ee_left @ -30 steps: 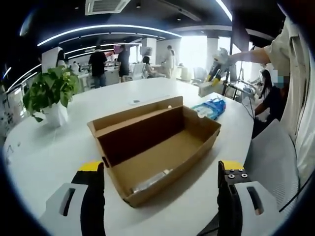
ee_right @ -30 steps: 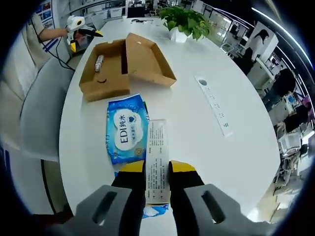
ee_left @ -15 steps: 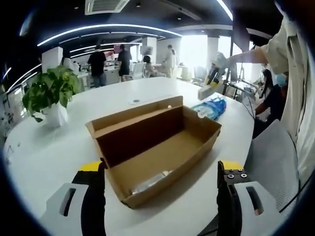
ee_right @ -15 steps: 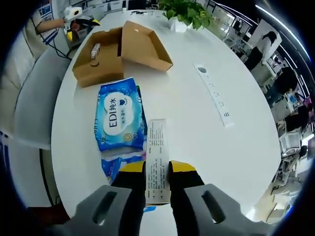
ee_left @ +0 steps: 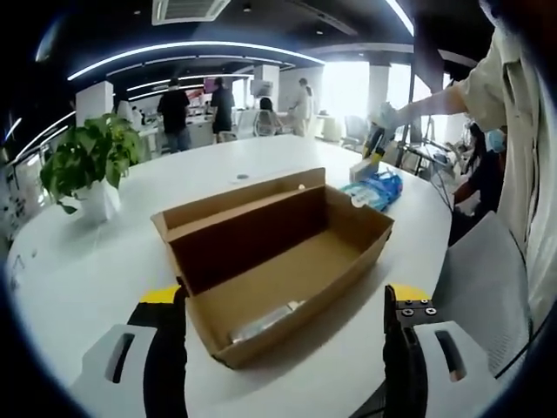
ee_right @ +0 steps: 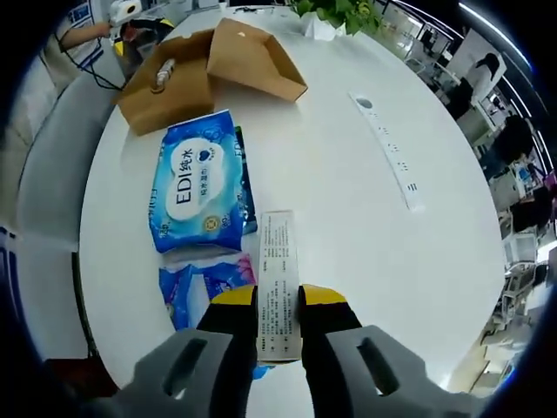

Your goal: Operate the shoe box by opening the lid, removing the specified soft item, and placing it in the target area until the item is outside and the box remains undamaged.

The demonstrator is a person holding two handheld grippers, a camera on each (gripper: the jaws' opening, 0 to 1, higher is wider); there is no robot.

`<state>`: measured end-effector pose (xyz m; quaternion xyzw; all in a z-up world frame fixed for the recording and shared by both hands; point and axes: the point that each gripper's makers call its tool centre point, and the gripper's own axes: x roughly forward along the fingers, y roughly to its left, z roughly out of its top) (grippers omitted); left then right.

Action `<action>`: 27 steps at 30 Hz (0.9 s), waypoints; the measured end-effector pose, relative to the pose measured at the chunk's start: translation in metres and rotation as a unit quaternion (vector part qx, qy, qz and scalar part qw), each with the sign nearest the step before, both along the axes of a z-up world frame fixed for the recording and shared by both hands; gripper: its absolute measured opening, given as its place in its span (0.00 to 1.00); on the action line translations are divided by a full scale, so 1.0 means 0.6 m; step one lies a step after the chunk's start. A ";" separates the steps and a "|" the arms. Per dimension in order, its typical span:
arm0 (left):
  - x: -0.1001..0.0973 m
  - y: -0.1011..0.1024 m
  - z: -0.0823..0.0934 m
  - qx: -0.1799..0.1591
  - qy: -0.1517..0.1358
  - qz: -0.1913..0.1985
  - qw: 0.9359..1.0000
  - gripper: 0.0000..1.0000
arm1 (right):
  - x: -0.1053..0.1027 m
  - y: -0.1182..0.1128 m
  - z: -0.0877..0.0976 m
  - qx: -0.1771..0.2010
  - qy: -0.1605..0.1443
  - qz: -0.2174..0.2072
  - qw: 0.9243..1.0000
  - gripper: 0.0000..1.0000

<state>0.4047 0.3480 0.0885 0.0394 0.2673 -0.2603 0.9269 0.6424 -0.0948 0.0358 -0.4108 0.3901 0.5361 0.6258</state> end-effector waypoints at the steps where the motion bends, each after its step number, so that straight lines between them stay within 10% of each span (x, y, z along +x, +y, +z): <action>1: 0.000 0.000 0.000 -0.001 0.001 0.000 1.000 0.97 | 0.000 0.000 -0.002 -0.001 0.001 0.001 1.000 0.15; 27: -0.003 -0.002 -0.003 -0.005 0.009 -0.006 1.000 0.96 | 0.011 -0.051 -0.046 -0.059 -0.012 0.061 0.996 0.16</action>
